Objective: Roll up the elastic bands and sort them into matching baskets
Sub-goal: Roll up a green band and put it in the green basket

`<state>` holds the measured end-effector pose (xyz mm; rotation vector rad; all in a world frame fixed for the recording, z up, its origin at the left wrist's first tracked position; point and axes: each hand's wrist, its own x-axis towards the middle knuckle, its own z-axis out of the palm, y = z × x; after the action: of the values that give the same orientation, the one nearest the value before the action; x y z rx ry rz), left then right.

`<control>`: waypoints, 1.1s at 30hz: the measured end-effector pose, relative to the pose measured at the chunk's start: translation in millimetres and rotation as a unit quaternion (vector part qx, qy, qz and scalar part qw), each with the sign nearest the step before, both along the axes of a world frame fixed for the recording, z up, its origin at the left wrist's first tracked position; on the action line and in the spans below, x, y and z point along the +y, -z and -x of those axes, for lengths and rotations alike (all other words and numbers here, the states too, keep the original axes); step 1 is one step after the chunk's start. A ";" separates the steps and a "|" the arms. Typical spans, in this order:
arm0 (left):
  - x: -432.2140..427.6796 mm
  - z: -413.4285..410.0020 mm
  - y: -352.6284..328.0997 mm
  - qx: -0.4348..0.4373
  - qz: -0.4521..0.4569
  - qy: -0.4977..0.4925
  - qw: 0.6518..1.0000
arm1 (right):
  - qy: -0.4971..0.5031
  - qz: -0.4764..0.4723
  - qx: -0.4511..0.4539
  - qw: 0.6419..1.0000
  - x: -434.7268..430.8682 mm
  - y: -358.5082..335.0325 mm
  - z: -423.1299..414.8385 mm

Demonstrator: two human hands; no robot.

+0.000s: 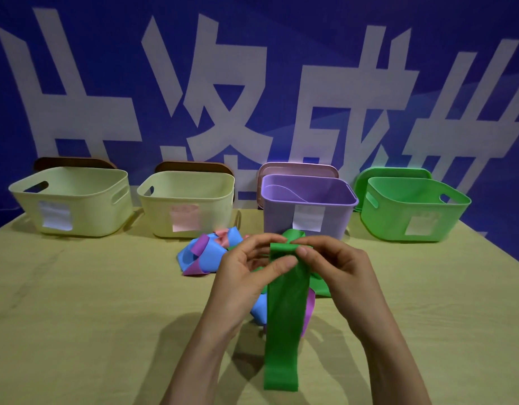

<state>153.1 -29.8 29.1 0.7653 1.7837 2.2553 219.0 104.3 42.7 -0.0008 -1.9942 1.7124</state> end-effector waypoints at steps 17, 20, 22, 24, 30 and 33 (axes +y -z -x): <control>-4.7 -1.5 -2.3 -0.100 0.006 0.026 0.995 | 0.011 0.030 0.033 0.999 -0.9 -2.1 -3.9; -4.1 -1.8 -2.0 -0.105 -0.003 0.029 0.994 | 0.019 0.013 0.033 0.999 -0.6 -2.9 -4.1; -3.5 -2.2 -2.1 -0.097 -0.008 0.030 0.995 | 0.018 0.012 0.034 0.999 0.2 -2.7 -3.4; -3.0 -3.2 -2.9 -0.082 -0.014 0.027 0.996 | 0.021 0.012 0.038 0.999 0.1 -2.2 -2.9; -0.3 -2.9 -1.0 -0.090 -0.041 -0.002 0.995 | -0.015 0.011 0.003 1.000 -0.5 -0.6 -3.7; -0.8 -1.6 -1.0 -0.074 -0.042 -0.008 0.996 | -0.039 0.024 -0.036 0.998 0.9 -0.9 -4.1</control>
<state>154.7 -30.5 30.1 0.5826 1.6445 2.3420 223.1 105.2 43.6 -0.0020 -2.0276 1.8331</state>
